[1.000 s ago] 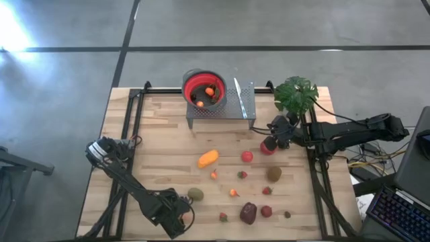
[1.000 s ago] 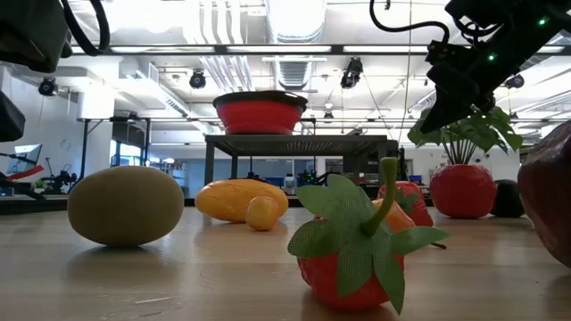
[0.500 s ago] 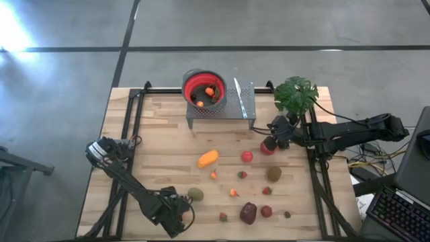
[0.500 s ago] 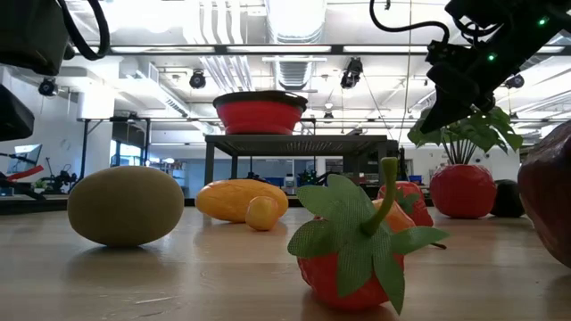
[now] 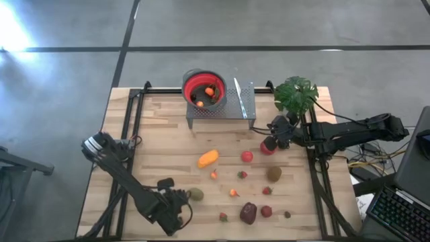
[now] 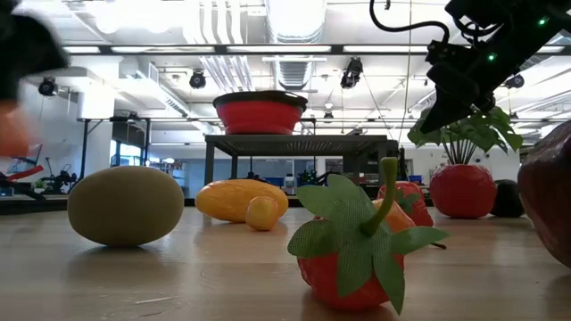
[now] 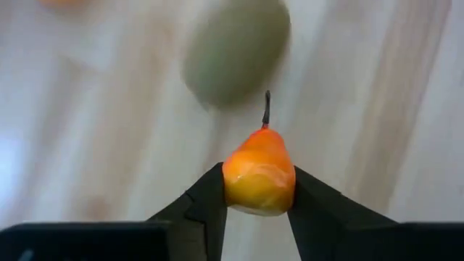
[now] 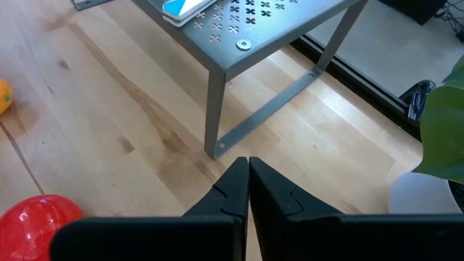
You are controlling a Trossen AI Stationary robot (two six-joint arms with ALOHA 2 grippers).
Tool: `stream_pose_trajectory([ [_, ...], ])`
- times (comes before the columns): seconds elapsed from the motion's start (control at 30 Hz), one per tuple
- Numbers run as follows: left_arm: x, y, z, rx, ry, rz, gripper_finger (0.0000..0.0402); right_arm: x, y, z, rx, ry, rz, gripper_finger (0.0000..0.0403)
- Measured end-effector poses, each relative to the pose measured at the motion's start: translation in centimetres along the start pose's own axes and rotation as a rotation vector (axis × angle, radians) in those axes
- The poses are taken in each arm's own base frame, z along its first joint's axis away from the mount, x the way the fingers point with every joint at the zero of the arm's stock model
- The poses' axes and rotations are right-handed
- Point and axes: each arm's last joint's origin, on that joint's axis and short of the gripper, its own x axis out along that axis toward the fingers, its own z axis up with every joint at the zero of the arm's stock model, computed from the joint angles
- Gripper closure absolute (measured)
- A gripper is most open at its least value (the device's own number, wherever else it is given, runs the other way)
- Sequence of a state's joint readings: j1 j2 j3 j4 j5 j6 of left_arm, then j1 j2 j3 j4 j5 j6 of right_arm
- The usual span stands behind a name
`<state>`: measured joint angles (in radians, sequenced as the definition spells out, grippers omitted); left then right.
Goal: Pick & Place Fruit
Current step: Put the bottom left yellow pear into the red strainer bowl on the shelf
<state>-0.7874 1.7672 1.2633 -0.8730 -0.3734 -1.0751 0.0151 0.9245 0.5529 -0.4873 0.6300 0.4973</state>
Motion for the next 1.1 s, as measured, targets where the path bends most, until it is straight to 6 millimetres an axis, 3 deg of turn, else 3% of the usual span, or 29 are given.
stream_pose_trajectory([
  [0.2,-3.6,2.2,2.4,-0.012,-0.326,0.127,0.0274,0.0,0.0,0.0,0.001,-0.001,0.001,0.0394],
  [0.43,-7.3,6.7,6.4,-0.024,-0.684,0.383,0.0274,0.0,0.0,0.0,0.003,-0.003,0.002,0.0394],
  [0.63,-9.4,12.2,11.4,-0.042,-0.741,0.526,0.0274,0.0,0.0,0.0,0.004,-0.004,0.002,0.0394],
  [0.87,-10.3,19.6,17.1,-0.040,-0.767,0.579,0.0274,0.0,0.0,0.1,0.004,-0.005,0.002,0.0394],
  [1.1,-9.4,28.3,19.8,-0.180,-0.789,0.438,0.0274,0.0,0.0,0.1,0.000,-0.005,0.002,0.0394],
])
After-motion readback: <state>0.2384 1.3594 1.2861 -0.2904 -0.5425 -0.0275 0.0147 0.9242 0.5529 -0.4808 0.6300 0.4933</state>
